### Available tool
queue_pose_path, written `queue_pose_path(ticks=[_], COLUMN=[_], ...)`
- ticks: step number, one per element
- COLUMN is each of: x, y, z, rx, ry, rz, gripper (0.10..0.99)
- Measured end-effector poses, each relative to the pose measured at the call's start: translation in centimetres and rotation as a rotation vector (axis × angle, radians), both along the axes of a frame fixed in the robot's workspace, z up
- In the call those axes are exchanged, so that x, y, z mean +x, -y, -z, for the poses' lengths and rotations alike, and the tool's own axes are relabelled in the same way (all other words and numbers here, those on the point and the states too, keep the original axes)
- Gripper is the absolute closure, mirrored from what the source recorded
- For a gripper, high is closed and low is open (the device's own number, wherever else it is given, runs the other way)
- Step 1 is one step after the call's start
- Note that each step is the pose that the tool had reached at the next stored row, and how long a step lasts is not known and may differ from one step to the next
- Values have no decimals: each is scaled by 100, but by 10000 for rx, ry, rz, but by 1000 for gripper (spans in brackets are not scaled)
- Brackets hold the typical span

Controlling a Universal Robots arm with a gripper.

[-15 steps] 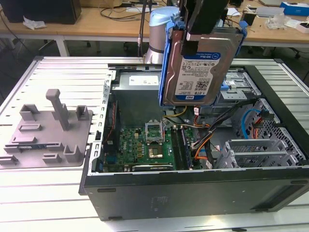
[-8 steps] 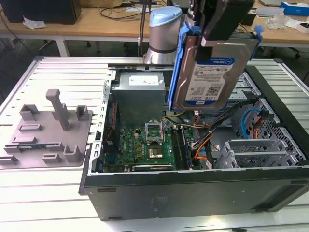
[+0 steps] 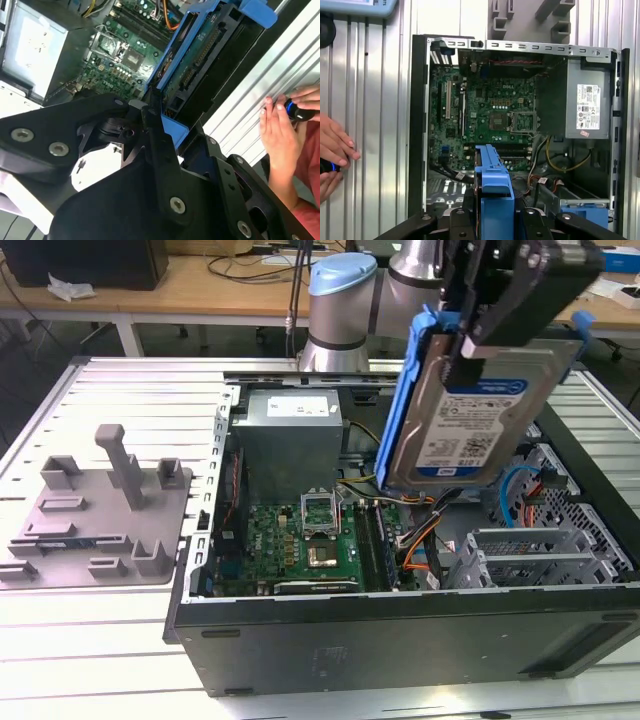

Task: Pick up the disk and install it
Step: 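Insert the disk into the insertion slot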

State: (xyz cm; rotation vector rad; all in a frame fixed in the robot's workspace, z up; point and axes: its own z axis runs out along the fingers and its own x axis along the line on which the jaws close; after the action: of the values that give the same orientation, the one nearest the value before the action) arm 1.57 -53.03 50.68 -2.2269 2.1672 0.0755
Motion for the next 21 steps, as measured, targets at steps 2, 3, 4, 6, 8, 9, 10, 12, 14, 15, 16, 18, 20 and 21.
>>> queue_pose_path(ticks=[2, 3, 4, 6, 8, 9, 10, 12, 14, 15, 16, 18, 20, 21], x=[60, 104, 146, 218, 302, 330, 361, 419, 484, 524, 556, 623, 695, 728], y=[30, 48, 64, 93, 134, 148, 162, 188, 216, 231, 241, 257, 270, 275], z=[2, 4, 5, 7, 8, 9, 9, 10, 11, 13, 13, 15, 15, 17], rx=[-1, 0, 0, 1, 0, 0, -1, 0, -1, 0, 0, 1, -1, 0], ry=[0, 1, 0, 0, 0, 0, 0, 0, 0, 0, 0, 1, 0, 1], rz=[-11, -17, -22, -31, -40, -43, -48, -56, -63, -69, -74, -80, -89, -95], gripper=[718, 718, 718, 718, 718, 718, 718, 718, 718, 718, 718, 718, 718, 718])
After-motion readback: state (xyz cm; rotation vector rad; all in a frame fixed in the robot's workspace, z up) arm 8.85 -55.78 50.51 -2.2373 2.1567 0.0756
